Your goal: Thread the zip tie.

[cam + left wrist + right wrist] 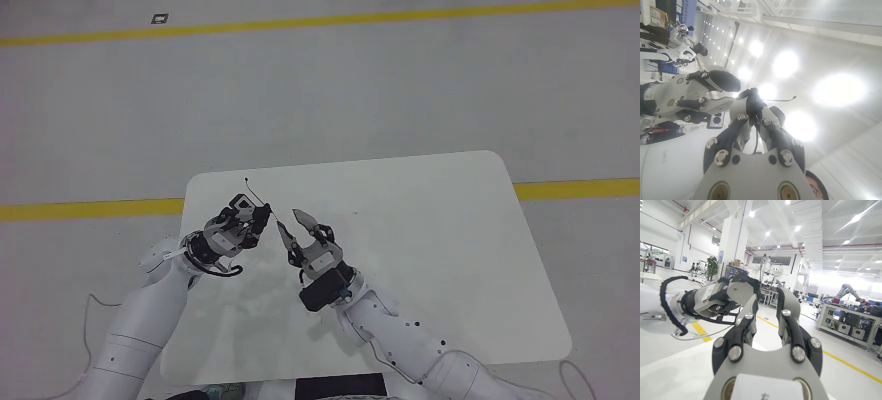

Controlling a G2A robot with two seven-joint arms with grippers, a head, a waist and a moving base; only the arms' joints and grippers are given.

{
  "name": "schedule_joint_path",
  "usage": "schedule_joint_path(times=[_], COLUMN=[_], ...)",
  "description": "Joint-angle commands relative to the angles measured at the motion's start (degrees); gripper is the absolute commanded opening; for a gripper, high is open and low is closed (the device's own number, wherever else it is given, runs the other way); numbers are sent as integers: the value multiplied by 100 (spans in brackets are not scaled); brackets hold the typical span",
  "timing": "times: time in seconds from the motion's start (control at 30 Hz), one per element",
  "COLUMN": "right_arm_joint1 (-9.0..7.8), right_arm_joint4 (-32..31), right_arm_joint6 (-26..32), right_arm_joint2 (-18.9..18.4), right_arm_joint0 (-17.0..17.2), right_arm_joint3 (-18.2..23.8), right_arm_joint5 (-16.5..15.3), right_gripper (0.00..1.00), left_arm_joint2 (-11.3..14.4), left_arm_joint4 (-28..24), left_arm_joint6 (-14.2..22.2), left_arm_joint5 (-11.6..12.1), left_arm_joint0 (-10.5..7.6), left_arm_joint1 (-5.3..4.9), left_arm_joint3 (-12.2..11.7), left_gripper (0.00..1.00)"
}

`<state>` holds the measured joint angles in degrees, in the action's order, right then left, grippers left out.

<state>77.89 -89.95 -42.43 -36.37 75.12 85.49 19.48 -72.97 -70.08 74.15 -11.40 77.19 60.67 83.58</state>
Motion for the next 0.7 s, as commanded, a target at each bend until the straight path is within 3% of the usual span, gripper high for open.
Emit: schedule_joint_path(times=[0.0, 0.67], right_arm_joint1=[15, 141], right_arm_joint4=[0, 0], right_arm_joint6=[0, -63], right_arm_joint2=[15, 113], right_arm_joint0=[-11, -140], right_arm_joint3=[-17, -125], right_arm_joint5=[0, 0], right_gripper=[23, 17], left_arm_joint2=[0, 0], left_arm_joint4=[0, 0], left_arm_joint6=[0, 0], left_arm_joint5=[0, 0], left_arm_joint0=[0, 0], left_arm_joint1=[0, 0], left_arm_joint3=[0, 0], left_gripper=[0, 0])
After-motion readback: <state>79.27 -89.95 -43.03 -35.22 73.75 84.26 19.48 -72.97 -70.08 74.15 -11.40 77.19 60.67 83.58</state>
